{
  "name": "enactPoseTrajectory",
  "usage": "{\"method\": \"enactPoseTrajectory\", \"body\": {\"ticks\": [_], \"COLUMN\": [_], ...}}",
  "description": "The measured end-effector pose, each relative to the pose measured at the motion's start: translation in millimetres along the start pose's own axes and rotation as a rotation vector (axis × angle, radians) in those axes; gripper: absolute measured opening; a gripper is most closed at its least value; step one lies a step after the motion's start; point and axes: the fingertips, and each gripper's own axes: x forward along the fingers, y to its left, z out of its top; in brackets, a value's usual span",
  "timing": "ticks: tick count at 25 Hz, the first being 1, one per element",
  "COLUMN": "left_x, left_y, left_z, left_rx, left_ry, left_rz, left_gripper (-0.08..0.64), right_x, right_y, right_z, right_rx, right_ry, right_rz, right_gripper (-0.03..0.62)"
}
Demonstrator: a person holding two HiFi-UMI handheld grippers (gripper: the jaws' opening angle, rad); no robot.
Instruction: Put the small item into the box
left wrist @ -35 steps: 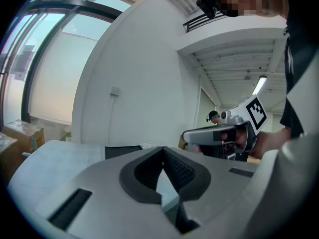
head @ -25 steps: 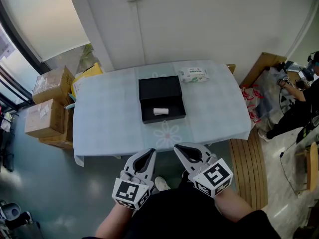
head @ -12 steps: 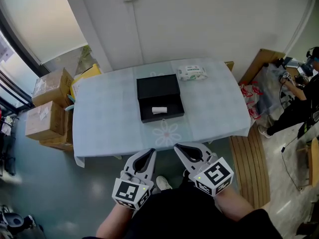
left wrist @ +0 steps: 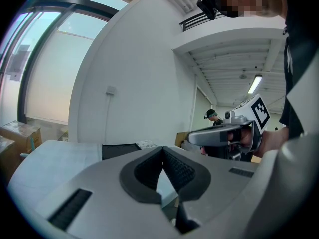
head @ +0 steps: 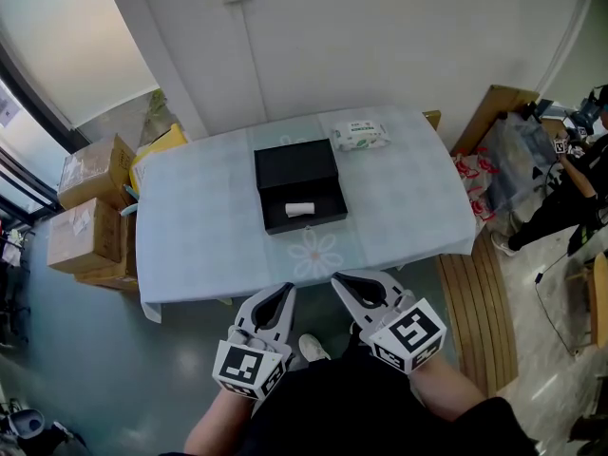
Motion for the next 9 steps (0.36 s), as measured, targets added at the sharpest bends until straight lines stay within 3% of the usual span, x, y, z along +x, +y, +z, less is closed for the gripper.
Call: {"method": "enactPoseTrajectory", "body": {"ticks": [9], "left_x": [-1.7], "left_y": [7.4], "left_z": [-2.0], "left_rx": [-0.010], "left_ry": [-0.002], "left_rz": [0.012], "left_gripper": [0.006], "right_x": [7.1], "right_y": [-0.5], "right_z": [0.4], "right_rx": [-0.002], "right_ry": [0.003], "right_rz": [0.005], "right_gripper": [0.009]}}
